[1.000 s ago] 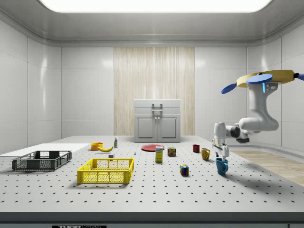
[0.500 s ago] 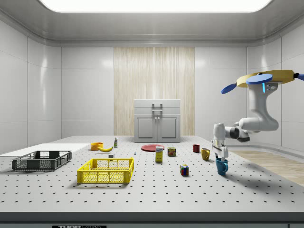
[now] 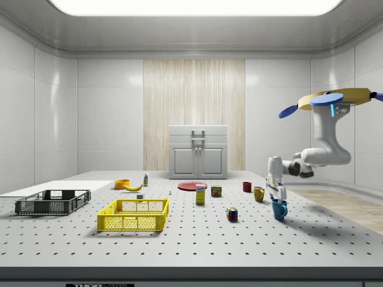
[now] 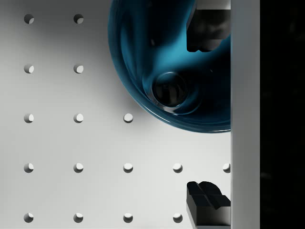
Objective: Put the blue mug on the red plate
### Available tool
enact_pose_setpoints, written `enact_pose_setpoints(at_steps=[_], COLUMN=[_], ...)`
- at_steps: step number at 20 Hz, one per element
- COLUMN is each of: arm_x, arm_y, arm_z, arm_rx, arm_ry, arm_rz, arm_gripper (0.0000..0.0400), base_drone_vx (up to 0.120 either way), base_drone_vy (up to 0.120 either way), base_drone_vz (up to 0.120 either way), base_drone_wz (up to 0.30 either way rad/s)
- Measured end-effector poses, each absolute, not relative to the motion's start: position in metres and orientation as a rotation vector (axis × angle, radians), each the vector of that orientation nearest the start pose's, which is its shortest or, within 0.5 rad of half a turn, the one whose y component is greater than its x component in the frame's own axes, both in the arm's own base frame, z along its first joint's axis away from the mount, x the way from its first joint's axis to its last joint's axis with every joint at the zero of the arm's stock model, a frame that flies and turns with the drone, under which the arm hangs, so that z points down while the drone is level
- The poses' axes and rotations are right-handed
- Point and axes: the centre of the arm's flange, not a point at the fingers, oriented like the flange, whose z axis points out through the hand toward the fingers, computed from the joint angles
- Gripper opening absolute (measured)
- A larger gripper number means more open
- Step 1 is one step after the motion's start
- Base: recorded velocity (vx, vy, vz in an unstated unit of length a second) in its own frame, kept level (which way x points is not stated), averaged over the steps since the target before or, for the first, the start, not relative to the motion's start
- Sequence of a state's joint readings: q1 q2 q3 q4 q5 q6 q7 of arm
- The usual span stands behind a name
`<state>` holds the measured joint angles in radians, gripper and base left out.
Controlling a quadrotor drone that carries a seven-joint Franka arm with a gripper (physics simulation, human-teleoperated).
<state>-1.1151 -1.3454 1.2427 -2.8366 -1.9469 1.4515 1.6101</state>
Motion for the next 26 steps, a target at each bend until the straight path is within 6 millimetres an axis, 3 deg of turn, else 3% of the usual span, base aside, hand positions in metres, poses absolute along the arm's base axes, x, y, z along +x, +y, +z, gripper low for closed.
enact_pose_setpoints(at_steps=[2,3,4,6,10,14,20,26], arm_x=[0.314,0.315,0.315,0.315,0.315,0.315,0.315,0.315], arm_y=[0.012,0.012,0.012,0.013,0.014,0.014,0.014,0.014], arm_z=[0.522,0.522,0.522,0.522,0.523,0.523,0.52,0.505], arm_rx=[0.001,0.001,0.001,0.001,0.001,0.001,0.001,0.001], arm_ry=[-0.002,-0.002,-0.002,-0.002,-0.002,-0.002,-0.002,-0.002], arm_rz=[0.785,0.785,0.785,0.785,0.785,0.785,0.785,0.785], arm_gripper=[0.04,0.0376,0.0315,0.0231,0.0148,0.0118,0.0104,0.0101], base_drone_vx=[0.0,0.0,0.0,0.0,0.0,0.0,0.0,0.073], base_drone_vy=[0.0,0.0,0.0,0.0,0.0,0.0,0.0,-0.067], base_drone_vz=[0.0,0.0,0.0,0.0,0.0,0.0,0.0,0.12], base_drone_wz=[0.0,0.0,0.0,0.0,0.0,0.0,0.0,0.0])
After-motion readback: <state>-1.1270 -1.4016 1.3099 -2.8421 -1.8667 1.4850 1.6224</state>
